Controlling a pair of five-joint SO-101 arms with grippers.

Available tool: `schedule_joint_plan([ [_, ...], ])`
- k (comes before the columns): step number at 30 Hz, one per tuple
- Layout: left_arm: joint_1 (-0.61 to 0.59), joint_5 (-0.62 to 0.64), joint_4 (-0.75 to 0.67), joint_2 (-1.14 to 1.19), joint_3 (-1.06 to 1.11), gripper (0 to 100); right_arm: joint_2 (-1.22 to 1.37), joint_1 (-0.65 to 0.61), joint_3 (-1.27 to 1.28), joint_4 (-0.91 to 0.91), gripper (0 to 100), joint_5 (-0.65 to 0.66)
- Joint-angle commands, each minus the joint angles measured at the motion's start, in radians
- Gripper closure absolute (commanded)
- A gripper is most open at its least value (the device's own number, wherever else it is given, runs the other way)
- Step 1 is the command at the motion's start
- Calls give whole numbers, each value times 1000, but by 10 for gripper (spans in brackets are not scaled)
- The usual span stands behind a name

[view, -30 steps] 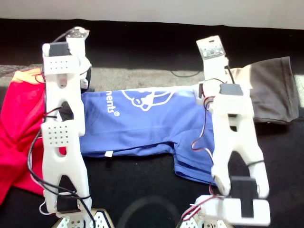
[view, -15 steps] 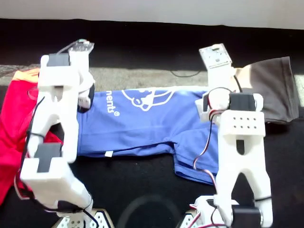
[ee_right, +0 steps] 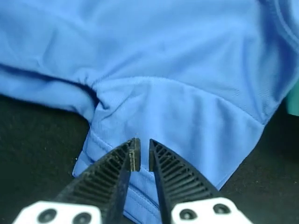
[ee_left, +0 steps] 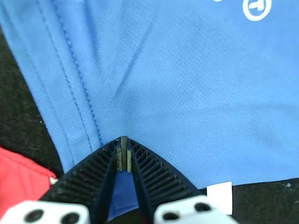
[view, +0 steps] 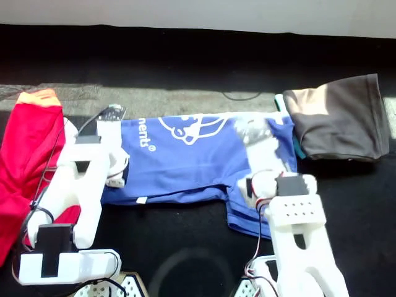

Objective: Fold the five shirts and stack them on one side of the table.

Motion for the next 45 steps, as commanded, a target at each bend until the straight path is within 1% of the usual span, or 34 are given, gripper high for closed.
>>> schedule_joint_plan([
  [1, 5, 0, -97, -41, 62, 991, -31, -7, 105, -84, 950, 91],
  [4, 5, 0, -150, -47, 101, 991, -31, -8, 162, -107, 950, 130],
  [7, 5, 0, -153, -42, 102, 991, -33, -8, 202, -88, 950, 169],
  [12, 5, 0, -153, -41, 102, 991, -39, -10, 251, -54, 950, 282],
  [15, 5, 0, -153, -41, 104, 991, -41, -10, 243, -54, 950, 310],
  [20, 5, 0, -153, -41, 104, 991, -39, -7, 193, -59, 941, 305],
  [24, 5, 0, -153, -41, 104, 991, -31, -5, 156, -61, 834, 308],
  [25, 5, 0, -153, -41, 104, 991, -31, -5, 151, -65, 824, 308],
  [31, 5, 0, -153, -41, 104, 991, -19, -8, 183, -128, 842, 308],
  [42, 5, 0, -153, -41, 104, 991, 159, -8, 185, -133, 840, 310],
  [45, 5, 0, -153, -41, 104, 991, 189, -5, 185, -176, 843, 310],
])
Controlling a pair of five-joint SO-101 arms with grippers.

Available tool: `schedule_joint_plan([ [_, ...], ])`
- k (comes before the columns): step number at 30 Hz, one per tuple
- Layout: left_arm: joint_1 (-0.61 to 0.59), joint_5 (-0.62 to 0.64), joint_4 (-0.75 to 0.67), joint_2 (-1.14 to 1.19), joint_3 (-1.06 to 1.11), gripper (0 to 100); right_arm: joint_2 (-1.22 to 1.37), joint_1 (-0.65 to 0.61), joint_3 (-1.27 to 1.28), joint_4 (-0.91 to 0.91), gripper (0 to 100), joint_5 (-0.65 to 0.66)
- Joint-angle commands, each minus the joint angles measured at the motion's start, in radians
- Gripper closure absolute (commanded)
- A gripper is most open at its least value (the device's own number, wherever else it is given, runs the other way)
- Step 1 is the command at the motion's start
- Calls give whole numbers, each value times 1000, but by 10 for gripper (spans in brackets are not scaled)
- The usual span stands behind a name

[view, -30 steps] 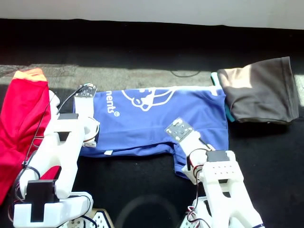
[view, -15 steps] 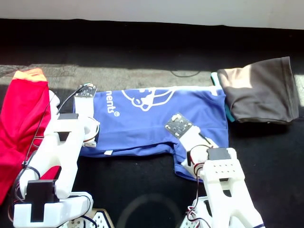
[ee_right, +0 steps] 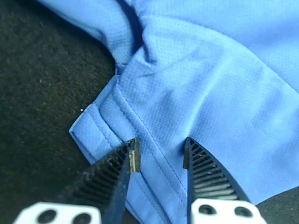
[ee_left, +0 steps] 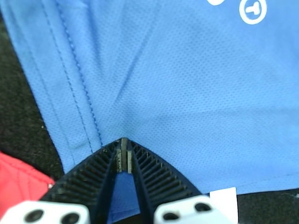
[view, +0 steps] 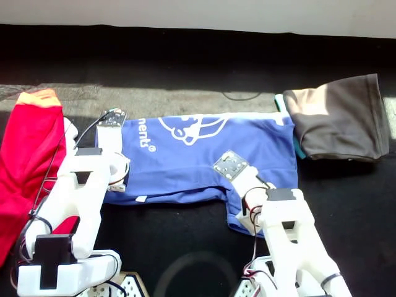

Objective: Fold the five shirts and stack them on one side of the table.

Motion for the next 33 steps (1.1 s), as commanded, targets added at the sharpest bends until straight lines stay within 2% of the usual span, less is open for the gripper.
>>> schedule_joint_plan([
  [1, 2, -2, -26, 4, 5, 991, 35, -2, -10, -50, 844, 15],
  [6, 2, -2, -26, 4, 5, 991, -7, -2, -38, -44, 991, 12],
  [7, 2, -2, -26, 4, 5, 991, -31, -2, -48, -22, 995, 14],
  [15, 2, -2, -26, 4, 5, 991, -236, -7, -124, 166, 989, 15],
  [23, 2, -2, -26, 4, 5, 991, -248, -8, -117, 228, 985, 15],
  [29, 2, -2, -26, 4, 5, 991, -249, -8, -90, 231, 837, 15],
  [33, 2, -2, -26, 4, 5, 991, -257, -25, -77, 297, 836, 15],
])
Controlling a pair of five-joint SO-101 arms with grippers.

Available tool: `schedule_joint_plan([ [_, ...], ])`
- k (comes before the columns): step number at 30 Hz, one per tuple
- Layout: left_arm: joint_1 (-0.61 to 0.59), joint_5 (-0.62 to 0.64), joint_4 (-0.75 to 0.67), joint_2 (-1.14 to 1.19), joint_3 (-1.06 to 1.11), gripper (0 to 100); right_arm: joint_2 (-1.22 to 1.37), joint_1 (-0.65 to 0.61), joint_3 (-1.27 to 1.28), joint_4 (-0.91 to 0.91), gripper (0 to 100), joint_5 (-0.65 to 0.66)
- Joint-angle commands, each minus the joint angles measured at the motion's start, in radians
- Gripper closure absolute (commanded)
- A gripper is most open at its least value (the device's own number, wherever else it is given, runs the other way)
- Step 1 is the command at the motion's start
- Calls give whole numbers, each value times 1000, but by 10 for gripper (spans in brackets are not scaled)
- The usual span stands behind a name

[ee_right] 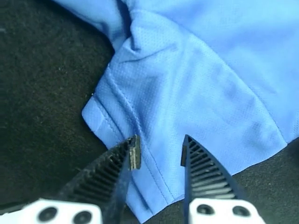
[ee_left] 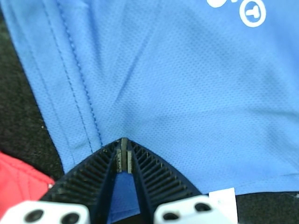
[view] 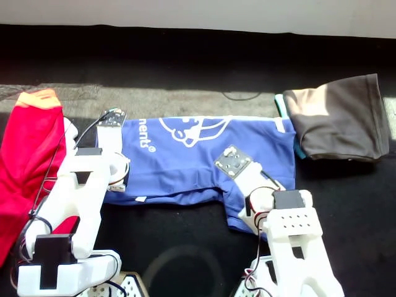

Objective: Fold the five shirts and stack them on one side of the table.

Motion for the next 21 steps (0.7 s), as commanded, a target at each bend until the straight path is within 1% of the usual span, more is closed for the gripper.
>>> schedule_joint_plan([
  [1, 2, -2, -26, 4, 5, 991, -24, -38, -8, 61, 836, 14],
  [4, 2, -2, -26, 4, 5, 991, -15, -87, 1, 62, 836, 14],
  [7, 2, -2, -26, 4, 5, 991, -15, -117, 1, 12, 836, 9],
  [13, 2, -2, -26, 4, 5, 991, -13, -119, 73, -122, 836, 9],
  [21, 2, -2, -26, 4, 5, 991, -13, -117, 147, -208, 837, 9],
])
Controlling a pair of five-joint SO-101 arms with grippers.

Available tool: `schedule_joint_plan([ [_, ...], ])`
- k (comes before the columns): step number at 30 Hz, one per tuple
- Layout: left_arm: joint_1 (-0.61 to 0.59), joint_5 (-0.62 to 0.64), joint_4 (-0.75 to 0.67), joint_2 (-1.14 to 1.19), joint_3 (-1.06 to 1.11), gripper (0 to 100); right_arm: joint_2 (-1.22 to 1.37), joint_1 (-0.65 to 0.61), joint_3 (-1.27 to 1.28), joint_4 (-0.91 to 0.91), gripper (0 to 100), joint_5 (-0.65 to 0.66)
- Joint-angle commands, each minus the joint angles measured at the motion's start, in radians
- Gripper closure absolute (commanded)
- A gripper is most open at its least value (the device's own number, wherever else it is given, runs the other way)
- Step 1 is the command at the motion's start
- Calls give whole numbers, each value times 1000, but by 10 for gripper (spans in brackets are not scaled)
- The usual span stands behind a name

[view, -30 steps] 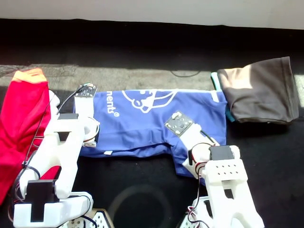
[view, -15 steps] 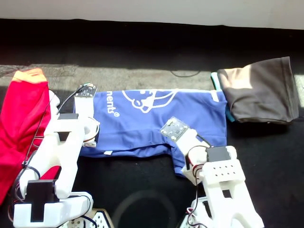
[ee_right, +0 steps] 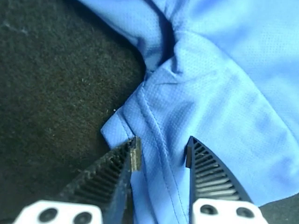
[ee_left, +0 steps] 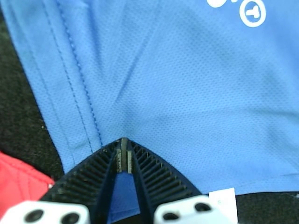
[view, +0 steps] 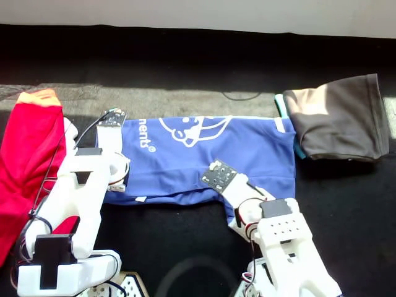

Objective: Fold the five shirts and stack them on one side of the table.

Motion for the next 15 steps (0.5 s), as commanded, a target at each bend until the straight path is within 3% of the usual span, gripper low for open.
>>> schedule_joint_plan([
  [1, 2, -2, -26, 4, 5, 991, -12, -2, 1, -36, 842, 9],
  [7, 2, -2, -26, 4, 5, 991, -12, -2, -5, -76, 988, 11],
  [15, 2, -2, -26, 4, 5, 991, -22, -2, -12, -51, 992, 12],
])
